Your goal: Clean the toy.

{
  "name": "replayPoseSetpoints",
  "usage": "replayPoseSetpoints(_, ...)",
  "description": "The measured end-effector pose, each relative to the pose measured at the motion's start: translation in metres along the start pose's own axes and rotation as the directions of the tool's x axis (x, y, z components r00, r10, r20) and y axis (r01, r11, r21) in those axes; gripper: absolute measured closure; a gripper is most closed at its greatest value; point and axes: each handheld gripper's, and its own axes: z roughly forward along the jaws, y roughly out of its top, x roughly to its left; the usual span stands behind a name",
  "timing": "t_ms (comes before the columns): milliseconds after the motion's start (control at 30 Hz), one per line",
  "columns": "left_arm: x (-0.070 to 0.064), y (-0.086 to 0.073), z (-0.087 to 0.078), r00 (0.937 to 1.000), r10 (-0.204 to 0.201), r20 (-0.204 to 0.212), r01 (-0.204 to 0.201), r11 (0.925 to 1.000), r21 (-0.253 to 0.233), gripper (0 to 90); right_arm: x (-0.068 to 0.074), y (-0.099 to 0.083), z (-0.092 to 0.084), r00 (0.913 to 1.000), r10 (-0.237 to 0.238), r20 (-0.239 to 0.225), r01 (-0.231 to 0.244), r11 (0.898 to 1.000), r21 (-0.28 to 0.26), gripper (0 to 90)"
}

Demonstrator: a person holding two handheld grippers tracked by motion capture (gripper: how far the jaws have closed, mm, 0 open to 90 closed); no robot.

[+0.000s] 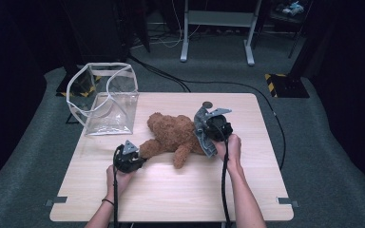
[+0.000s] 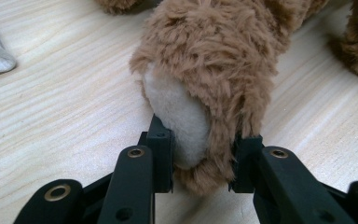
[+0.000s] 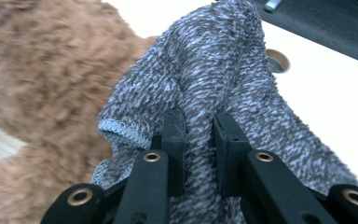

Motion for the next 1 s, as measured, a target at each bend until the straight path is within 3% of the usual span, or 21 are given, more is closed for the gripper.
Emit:
replayPoseSetpoints(367, 0.0, 0.0, 0.0, 1.0, 0.004, 0.001, -0.004, 1.0, 0.001, 67.7, -0.03, -0.021, 0.001, 0.9937, 0.109, 0.028, -0.109, 0.994, 0.013, 77.3)
replayPoseSetpoints(500, 0.0, 0.0, 0.0, 1.0, 0.004, 0.0, -0.004, 1.0, 0.001, 67.7, -0.038, -0.035, 0.006, 0.9876, 0.145, 0.059, -0.148, 0.988, 0.05, 77.3)
replayPoseSetpoints(733, 0.0, 0.0, 0.0, 1.0, 0.002, -0.002, -0.002, 1.0, 0.001, 67.5, -0.046, -0.059, 0.022, 0.9823, 0.177, 0.06, -0.183, 0.977, 0.107, 77.2)
replayPoseSetpoints(833, 0.0, 0.0, 0.0, 1.0, 0.002, -0.002, -0.002, 1.0, 0.001, 67.5, -0.046, -0.066, 0.028, 0.9813, 0.188, 0.039, -0.192, 0.974, 0.117, 77.1)
replayPoseSetpoints(900, 0.0, 0.0, 0.0, 1.0, 0.003, -0.002, -0.003, 1.0, 0.001, 67.4, -0.046, -0.067, 0.028, 0.9811, 0.188, 0.047, -0.192, 0.973, 0.128, 76.9)
replayPoseSetpoints(1000, 0.0, 0.0, 0.0, 1.0, -0.004, 0.0, 0.004, 1.0, 0.0, 67.3, -0.048, -0.062, 0.016, 0.9799, 0.19, 0.06, -0.195, 0.976, 0.1, 76.7)
